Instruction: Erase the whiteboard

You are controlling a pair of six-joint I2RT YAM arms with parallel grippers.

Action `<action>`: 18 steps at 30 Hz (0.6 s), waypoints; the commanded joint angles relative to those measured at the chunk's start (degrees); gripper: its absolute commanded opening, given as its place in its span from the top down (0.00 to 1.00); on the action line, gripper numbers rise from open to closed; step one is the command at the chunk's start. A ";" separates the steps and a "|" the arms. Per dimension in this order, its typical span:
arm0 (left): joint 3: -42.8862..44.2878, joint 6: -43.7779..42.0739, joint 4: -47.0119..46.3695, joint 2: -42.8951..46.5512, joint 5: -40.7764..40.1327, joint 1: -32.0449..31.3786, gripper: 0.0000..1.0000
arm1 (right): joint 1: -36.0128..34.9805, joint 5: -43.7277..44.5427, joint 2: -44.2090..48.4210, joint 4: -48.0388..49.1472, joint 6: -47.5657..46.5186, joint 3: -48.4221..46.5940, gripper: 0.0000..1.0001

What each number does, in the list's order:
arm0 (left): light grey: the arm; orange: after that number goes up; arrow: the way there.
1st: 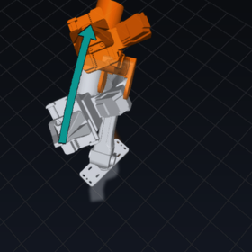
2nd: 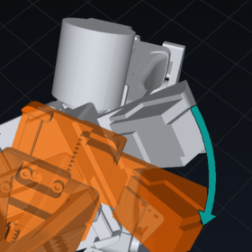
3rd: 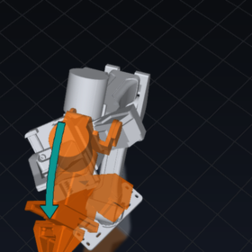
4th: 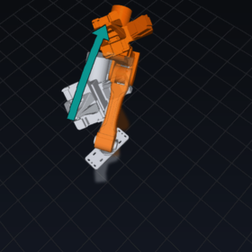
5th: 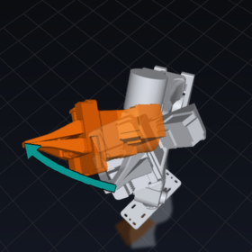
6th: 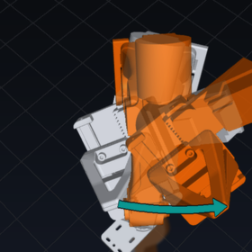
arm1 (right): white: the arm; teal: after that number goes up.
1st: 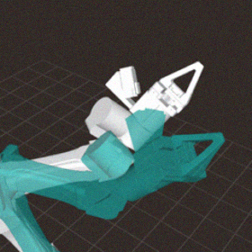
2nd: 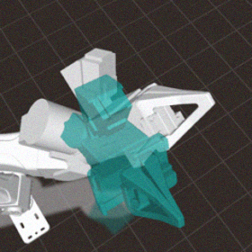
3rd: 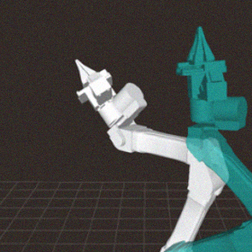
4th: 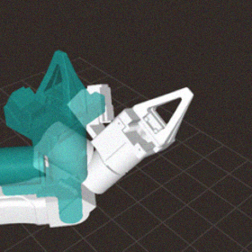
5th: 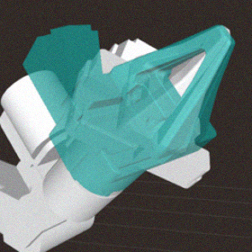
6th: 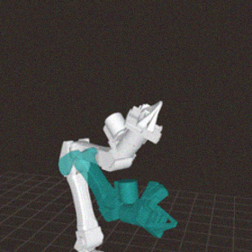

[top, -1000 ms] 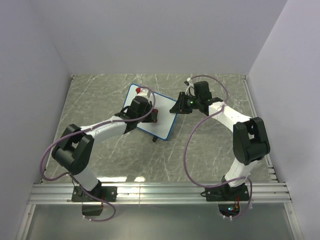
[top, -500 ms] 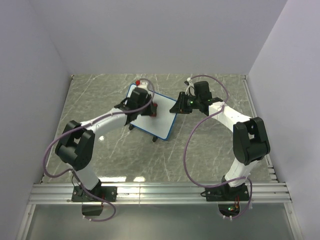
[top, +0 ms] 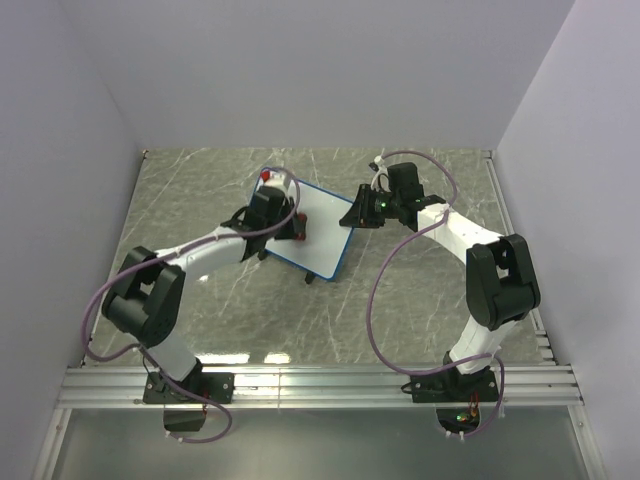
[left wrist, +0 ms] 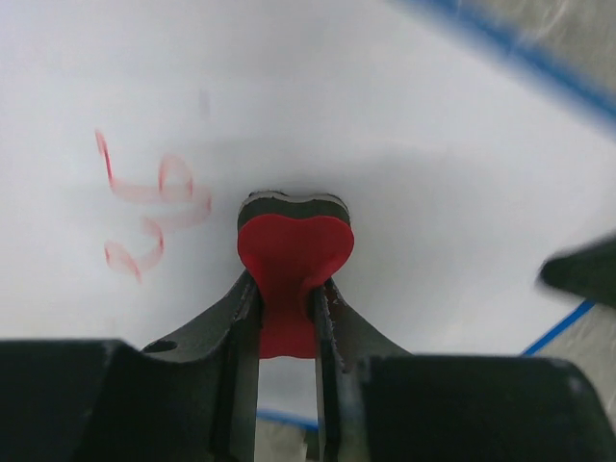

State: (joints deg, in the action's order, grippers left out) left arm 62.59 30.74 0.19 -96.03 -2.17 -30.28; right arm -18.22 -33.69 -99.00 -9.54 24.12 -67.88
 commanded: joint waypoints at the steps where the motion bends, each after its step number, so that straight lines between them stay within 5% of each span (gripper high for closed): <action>1: -8.87 3.79 0.44 3.90 1.65 -2.58 1.00 | 0.73 8.03 -0.84 -3.47 -4.78 0.38 1.00; 7: -12.06 4.07 1.13 6.29 0.86 -2.85 1.00 | 0.73 7.15 -2.51 -3.03 -4.17 -0.76 1.00; 18: 14.13 -3.93 8.16 -6.17 0.68 7.34 1.00 | 0.73 6.97 -1.28 -3.03 -4.25 0.20 1.00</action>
State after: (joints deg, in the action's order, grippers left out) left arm 70.65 30.09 8.08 -99.09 -1.10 -25.67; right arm -18.11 -34.59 -99.90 -9.08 23.94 -68.36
